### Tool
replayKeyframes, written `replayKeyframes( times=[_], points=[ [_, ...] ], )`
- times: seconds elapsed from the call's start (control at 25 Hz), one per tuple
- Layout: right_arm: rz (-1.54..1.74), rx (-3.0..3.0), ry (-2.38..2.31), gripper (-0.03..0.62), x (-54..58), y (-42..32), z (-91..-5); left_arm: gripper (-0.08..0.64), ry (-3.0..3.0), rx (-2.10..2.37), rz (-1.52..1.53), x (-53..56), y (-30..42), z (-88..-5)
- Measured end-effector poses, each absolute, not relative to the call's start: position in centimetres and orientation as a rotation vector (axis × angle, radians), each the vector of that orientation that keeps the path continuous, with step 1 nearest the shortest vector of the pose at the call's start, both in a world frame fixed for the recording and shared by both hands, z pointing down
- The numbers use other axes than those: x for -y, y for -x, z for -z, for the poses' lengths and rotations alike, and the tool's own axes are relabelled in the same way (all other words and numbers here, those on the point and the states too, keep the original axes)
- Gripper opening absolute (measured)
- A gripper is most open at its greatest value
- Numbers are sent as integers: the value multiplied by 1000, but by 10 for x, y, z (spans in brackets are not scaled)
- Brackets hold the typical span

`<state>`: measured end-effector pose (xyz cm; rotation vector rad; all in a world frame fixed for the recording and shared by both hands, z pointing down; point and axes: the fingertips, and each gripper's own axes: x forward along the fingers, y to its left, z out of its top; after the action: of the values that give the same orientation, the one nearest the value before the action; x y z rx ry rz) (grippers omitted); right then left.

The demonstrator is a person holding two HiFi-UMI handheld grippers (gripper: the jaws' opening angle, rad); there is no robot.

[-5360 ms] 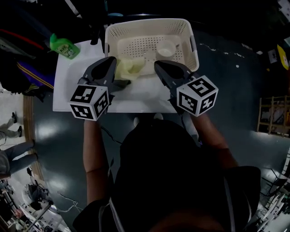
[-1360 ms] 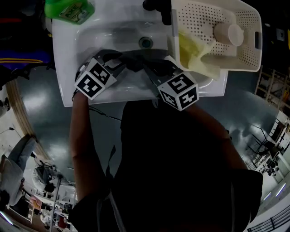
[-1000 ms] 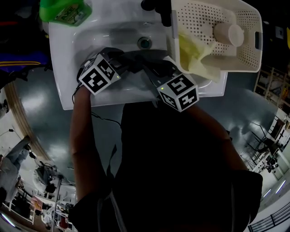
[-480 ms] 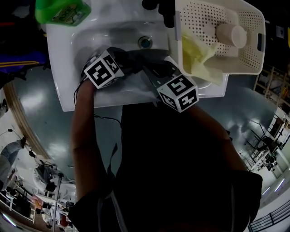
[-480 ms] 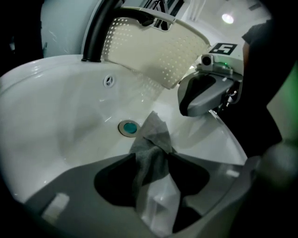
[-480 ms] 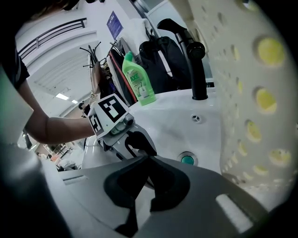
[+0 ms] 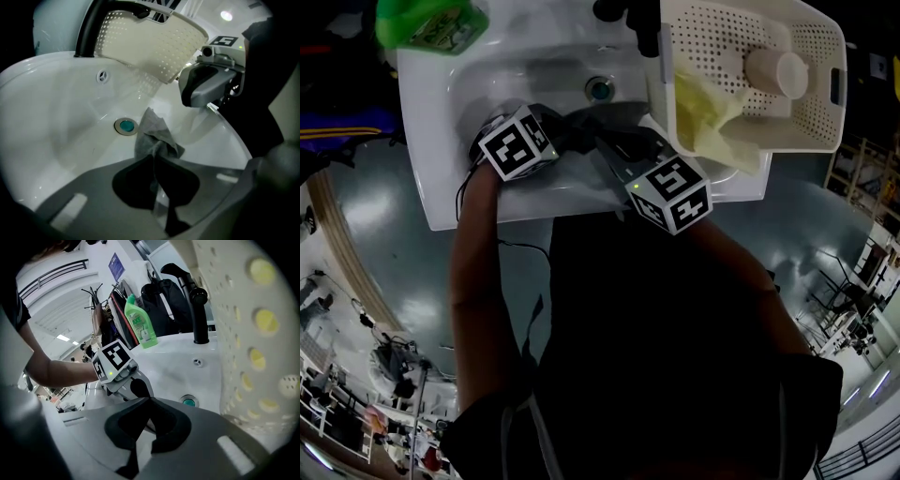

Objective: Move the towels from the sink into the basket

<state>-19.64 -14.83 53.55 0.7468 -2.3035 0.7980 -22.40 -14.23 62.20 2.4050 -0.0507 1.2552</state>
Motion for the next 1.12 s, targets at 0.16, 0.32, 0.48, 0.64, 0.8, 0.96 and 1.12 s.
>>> replayKeyframes(
  times=[0.16,0.32,0.48,0.64,0.8,0.96,1.12],
  points=[
    [-788,2314,-752,-6,151,191,-531,12,-2408,86,-1229,145,224,-613],
    [-768,2336,-737,-6,149,191,-525,12,-2442,159,-1175,152,228,-594],
    [-740,2361,-710,-6,146,197,-521,12,-2473,247,-1172,154,240,-579],
    [-713,2398,-684,-6,142,199,-512,11,-2503,350,-1118,154,244,-558],
    [-688,2434,-647,-6,135,200,-500,11,-2526,473,-1029,151,246,-532],
    [-659,2469,-602,-6,126,205,-489,11,-2521,612,-913,146,251,-513],
    [-639,2499,-563,-6,114,203,-475,11,-2504,750,-800,135,252,-494]
  ],
)
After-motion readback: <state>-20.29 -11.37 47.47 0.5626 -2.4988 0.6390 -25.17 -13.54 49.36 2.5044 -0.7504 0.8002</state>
